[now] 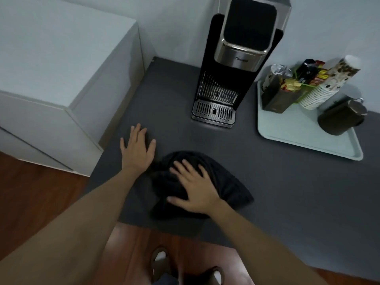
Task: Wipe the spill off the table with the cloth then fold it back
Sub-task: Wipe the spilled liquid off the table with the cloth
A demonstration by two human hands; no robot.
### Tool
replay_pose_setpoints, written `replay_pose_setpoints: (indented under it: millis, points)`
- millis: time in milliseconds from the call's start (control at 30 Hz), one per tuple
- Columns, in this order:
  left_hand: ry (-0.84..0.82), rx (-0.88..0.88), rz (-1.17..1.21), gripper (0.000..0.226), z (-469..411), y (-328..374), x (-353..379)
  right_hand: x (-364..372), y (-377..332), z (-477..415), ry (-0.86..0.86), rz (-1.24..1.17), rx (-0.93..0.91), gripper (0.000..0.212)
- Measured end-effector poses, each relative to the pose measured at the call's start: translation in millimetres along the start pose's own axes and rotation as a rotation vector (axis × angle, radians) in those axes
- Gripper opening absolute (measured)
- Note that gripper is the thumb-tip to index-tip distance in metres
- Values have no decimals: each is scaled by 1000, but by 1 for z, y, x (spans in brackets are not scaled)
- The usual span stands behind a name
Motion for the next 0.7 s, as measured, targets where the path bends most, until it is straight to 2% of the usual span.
replay_pose_setpoints:
  millis: [100, 167, 233, 267, 333, 367, 500, 600, 700]
  points:
    - [-71, 26, 51, 49, 13, 12, -8, -18, -11, 23, -42, -281, -4, 65]
    - [-117, 161, 58, 48, 30, 33, -8, -43, 0, 32, 156, -385, 104, 43]
    - [-173, 275, 52, 48, 49, 53, -6, -66, 25, 44, 401, -276, 321, 28]
    - [-203, 306, 24, 49, 59, 60, -4, -74, 38, 52, 434, -189, 455, 27]
    - [-252, 306, -76, 52, 74, 64, 0, -80, 58, 66, 344, -48, 651, 32]
    - [-268, 272, -119, 54, 80, 63, 0, -79, 63, 74, 261, 6, 686, 34]
    - [-224, 108, -120, 40, 96, 57, -13, -71, 71, 96, 64, 63, 728, 36]
    - [-199, 124, -100, 23, 98, 60, -24, -70, 73, 99, 29, -9, 786, 31]
    - [-256, 85, -112, 18, 93, 61, -33, -73, 75, 94, -42, 5, 799, 30]
Point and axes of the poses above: each hand's wrist, its own z-axis away from the middle knuckle, its own x-axis out of the palm, y = z × x, the point moved 4 cm from there along -z, towards the middle knuckle, and after that the axes turned 12 degrees about y, right-handed, at the moved point
